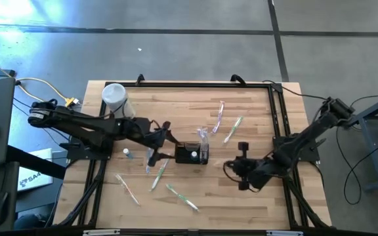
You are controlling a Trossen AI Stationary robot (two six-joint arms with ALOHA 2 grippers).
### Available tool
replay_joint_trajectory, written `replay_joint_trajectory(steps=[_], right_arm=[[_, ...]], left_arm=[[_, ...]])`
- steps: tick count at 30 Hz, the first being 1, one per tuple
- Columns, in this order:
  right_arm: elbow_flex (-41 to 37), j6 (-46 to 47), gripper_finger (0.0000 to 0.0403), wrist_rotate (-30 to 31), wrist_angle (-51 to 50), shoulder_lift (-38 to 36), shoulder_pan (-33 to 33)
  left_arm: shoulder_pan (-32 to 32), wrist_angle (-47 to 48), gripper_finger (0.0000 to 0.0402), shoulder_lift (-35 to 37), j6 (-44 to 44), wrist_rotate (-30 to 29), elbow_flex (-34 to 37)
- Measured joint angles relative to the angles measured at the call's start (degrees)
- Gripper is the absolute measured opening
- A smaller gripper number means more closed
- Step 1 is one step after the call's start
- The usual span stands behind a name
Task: Pick & Place toothbrushing station
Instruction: Put the right orange toothbrush into the black mesh
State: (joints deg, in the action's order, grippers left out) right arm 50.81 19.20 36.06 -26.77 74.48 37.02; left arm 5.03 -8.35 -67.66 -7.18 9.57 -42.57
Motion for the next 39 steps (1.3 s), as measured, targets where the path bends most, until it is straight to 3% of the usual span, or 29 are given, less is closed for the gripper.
replay_joint_trajectory(steps=[6,11,22,30,39], right_arm=[[0.15,-21.78,0.0003,4.62,22.07,-0.70,0.49],[0.15,-32.53,0.0003,3.87,34.22,0.00,-2.19],[0.15,-32.18,0.0003,-10.85,39.52,0.12,-13.06],[0.15,-32.88,0.0003,-13.89,43.18,3.07,-16.64],[0.15,-34.27,0.0003,-13.97,45.68,3.81,-18.40]], left_arm=[[3.54,-7.73,0.0271,-0.86,-3.05,-3.14,-0.04],[4.56,-13.80,0.0271,-1.83,-4.58,-3.12,-0.04],[4.36,-23.47,0.0271,-2.03,-4.39,-3.33,-0.04],[4.36,-26.55,0.0271,-2.13,-4.57,-10.34,-0.04],[4.36,-29.14,0.0271,-8.68,-2.95,-13.51,-3.07]])
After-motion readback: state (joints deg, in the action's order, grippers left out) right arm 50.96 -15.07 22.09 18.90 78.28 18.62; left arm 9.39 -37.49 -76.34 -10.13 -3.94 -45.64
